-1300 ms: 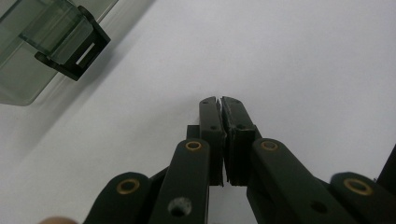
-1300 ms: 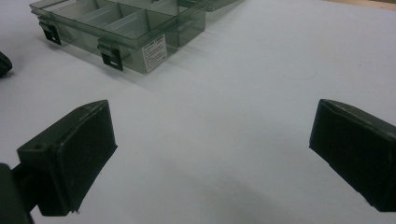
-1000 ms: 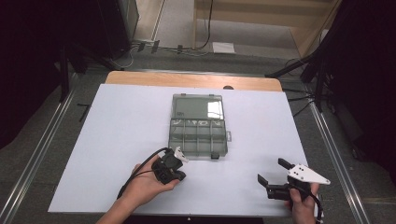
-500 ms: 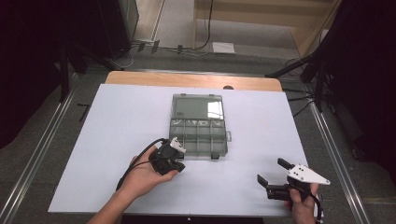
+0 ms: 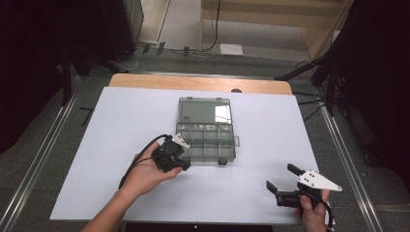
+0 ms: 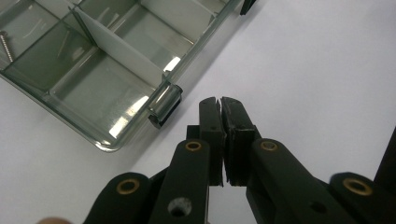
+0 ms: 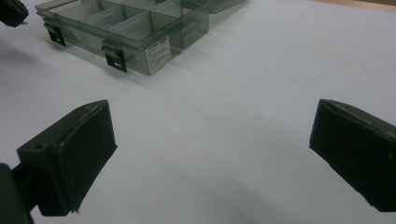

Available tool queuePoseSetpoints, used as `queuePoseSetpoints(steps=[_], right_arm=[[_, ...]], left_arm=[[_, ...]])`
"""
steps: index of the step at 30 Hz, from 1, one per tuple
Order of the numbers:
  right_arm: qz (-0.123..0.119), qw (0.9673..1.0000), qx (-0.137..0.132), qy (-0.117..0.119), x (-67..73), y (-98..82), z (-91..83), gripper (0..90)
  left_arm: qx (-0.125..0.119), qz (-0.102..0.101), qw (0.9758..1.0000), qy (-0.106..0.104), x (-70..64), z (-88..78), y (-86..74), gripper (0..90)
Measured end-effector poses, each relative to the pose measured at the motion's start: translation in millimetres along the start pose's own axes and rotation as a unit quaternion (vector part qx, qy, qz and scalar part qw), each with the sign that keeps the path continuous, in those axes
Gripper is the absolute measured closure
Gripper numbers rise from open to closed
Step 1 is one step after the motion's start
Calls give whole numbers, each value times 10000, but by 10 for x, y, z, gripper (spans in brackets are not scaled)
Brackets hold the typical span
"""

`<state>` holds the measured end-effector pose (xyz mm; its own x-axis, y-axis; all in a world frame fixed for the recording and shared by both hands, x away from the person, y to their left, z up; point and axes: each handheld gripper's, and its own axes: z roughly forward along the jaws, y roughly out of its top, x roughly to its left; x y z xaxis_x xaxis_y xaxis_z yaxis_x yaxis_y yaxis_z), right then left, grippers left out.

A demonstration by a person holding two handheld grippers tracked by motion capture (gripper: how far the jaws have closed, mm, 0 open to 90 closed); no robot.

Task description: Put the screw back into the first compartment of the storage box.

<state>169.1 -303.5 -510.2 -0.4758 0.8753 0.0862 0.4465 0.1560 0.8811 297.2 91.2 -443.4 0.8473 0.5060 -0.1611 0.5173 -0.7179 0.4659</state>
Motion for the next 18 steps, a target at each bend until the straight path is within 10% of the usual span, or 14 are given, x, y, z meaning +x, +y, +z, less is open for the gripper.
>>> queuePoseSetpoints(steps=[18], right_arm=[[11,10000,0,6,1,4,-5,8]], left_arm=[[-96,-7,10000,-24,111,-69,139,882]])
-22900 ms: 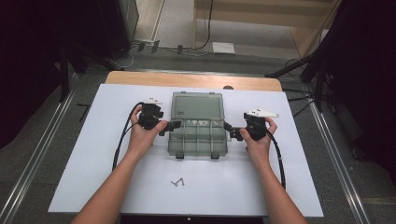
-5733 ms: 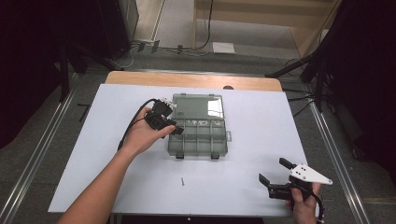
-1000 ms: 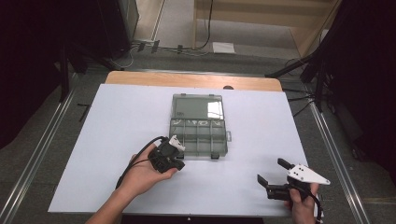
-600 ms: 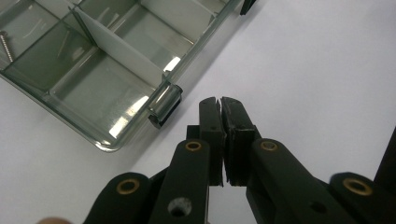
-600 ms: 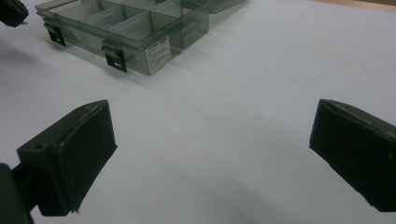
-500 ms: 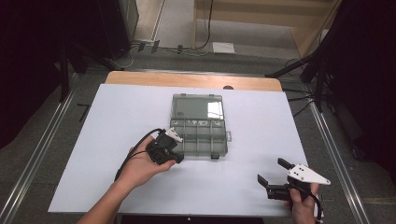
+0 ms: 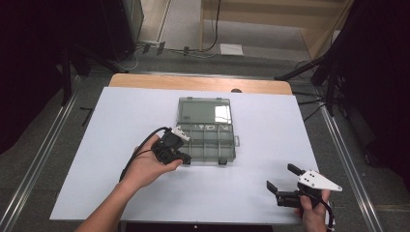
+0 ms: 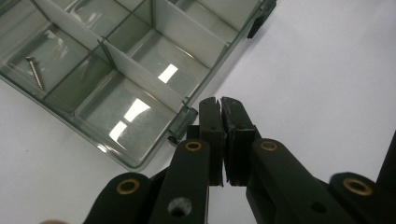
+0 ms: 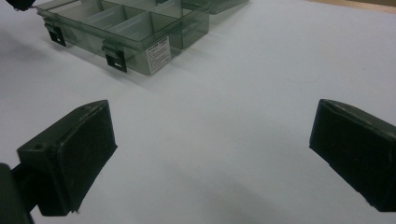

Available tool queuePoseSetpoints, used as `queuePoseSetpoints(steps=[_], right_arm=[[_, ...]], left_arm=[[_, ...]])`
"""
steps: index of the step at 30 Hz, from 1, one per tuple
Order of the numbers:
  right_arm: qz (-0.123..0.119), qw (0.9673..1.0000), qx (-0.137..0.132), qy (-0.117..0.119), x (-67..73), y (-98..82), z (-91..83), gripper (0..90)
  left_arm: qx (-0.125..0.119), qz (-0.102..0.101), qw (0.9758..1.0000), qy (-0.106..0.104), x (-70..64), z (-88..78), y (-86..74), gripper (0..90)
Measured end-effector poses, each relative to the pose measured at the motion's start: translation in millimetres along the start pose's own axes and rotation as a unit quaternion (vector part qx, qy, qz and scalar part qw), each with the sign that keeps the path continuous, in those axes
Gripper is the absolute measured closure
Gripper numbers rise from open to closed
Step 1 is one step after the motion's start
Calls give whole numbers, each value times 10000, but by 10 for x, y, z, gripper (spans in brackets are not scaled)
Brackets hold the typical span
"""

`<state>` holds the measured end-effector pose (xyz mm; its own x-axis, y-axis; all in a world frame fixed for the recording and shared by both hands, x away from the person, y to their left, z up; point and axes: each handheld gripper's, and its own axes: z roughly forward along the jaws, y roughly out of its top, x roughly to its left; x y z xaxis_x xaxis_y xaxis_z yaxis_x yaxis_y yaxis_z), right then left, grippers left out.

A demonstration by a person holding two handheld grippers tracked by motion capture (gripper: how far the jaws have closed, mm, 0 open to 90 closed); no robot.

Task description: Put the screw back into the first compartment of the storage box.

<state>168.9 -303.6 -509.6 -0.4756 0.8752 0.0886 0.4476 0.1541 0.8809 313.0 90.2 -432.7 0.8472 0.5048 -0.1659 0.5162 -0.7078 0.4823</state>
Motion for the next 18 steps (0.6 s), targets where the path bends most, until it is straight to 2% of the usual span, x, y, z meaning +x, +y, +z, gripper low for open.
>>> queuePoseSetpoints(steps=[13,18], right_arm=[[-19,10000,7,3,-2,0,-1,8],[-42,10000,28,-9,-4,-2,3,8]], left_arm=[[35,-14,10000,30,127,-30,111,882],[-24,-59,10000,29,191,-43,146,882]])
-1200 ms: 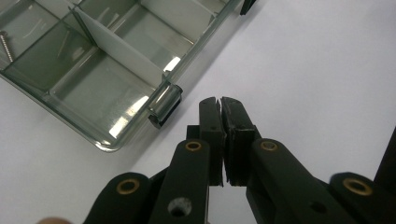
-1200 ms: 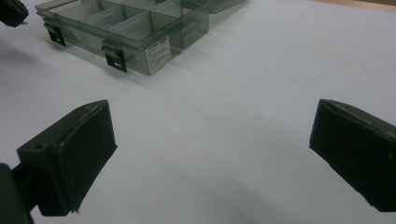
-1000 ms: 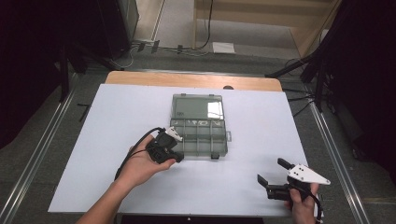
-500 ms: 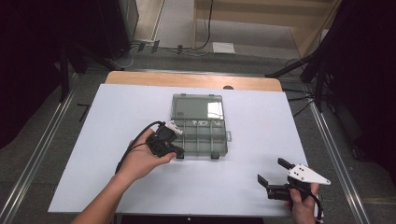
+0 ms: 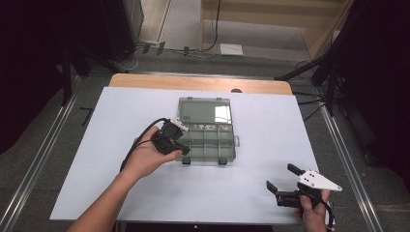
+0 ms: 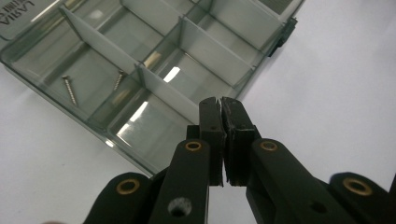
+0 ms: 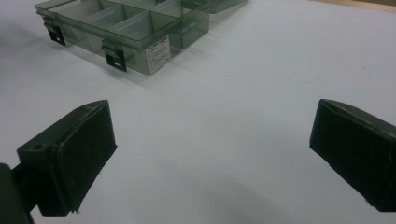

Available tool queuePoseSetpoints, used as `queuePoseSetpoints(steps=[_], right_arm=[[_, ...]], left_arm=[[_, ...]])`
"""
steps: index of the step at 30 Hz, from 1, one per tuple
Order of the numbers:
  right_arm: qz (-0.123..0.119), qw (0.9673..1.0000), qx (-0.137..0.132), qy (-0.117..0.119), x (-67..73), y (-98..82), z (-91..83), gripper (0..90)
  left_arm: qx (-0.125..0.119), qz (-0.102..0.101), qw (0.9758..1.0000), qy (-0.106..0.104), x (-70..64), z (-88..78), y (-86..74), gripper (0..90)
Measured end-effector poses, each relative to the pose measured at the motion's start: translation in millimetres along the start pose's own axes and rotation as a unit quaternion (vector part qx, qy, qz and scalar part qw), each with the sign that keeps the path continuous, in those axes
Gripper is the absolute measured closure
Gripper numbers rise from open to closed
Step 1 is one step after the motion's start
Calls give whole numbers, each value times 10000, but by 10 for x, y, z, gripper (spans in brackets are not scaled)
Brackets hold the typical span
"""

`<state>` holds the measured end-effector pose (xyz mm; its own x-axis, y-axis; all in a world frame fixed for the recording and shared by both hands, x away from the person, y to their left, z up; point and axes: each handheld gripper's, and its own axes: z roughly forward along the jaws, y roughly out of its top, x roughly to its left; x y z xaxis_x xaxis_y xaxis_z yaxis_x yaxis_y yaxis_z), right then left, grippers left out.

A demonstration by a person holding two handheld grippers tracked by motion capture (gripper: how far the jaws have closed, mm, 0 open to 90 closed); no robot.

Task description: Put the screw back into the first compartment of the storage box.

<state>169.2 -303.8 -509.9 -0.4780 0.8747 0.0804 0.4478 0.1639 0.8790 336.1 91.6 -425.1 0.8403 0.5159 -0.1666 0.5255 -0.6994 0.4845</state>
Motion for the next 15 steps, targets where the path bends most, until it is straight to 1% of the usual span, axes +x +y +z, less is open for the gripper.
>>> queuePoseSetpoints(steps=[4,8,9,15], right_arm=[[9,10000,0,1,0,-1,1,9],[16,10000,-20,10,-6,-2,-1,9],[14,10000,-20,11,-6,-2,-1,9],[10,10000,-17,13,-4,-1,-3,8]], left_arm=[[-17,-33,10000,19,41,-13,25,882],[-54,-112,9999,52,86,-14,47,882],[-29,-90,9999,56,103,-15,51,882],[-20,-139,9999,100,170,5,78,882]])
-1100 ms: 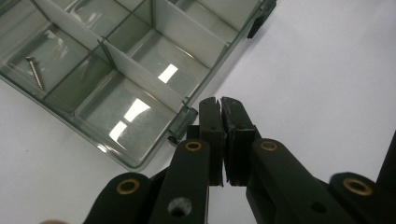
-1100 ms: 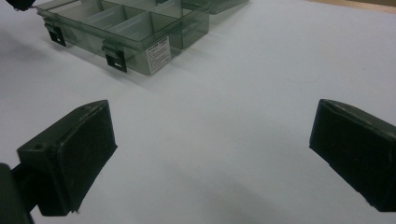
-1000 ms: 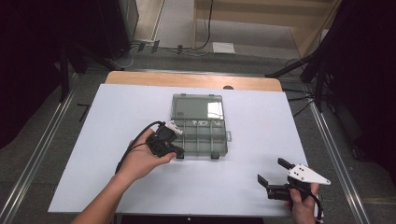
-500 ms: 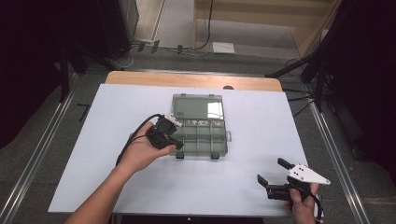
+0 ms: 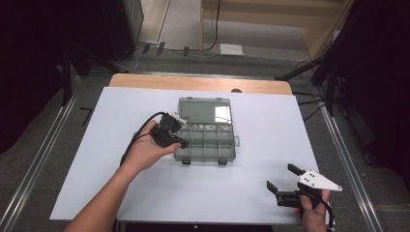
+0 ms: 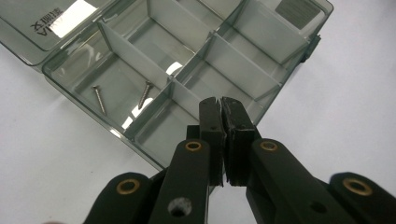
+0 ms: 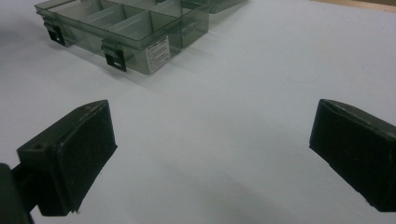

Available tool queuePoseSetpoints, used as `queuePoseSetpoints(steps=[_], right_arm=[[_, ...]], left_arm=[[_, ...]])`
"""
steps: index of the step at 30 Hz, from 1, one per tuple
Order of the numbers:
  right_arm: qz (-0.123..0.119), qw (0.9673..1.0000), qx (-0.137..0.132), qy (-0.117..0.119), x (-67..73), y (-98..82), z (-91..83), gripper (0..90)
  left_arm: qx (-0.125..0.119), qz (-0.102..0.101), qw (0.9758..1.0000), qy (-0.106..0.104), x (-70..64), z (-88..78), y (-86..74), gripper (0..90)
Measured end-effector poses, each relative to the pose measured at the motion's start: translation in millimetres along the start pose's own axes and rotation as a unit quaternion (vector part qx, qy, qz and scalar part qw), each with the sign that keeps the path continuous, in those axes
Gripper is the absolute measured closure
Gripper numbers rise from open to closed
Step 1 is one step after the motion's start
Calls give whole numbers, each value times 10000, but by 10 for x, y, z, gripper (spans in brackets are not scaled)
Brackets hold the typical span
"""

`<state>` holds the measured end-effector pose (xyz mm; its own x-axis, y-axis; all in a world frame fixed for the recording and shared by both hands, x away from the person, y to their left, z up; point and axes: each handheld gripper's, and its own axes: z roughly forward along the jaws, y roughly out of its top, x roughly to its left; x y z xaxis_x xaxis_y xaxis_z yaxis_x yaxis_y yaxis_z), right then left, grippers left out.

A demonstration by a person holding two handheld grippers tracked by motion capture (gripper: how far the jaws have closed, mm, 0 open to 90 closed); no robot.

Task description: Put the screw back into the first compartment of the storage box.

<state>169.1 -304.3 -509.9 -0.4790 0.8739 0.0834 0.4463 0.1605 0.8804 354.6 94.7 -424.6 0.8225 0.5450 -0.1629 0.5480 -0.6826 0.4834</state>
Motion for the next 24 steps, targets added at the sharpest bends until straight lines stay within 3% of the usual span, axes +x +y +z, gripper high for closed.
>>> queuePoseSetpoints(steps=[15,24], right_arm=[[-12,10000,19,-12,3,-1,7,8],[-22,10000,9,-3,4,-1,11,8]], left_arm=[[-47,-227,9997,76,209,20,89,882],[28,-334,9993,147,315,120,111,882]])
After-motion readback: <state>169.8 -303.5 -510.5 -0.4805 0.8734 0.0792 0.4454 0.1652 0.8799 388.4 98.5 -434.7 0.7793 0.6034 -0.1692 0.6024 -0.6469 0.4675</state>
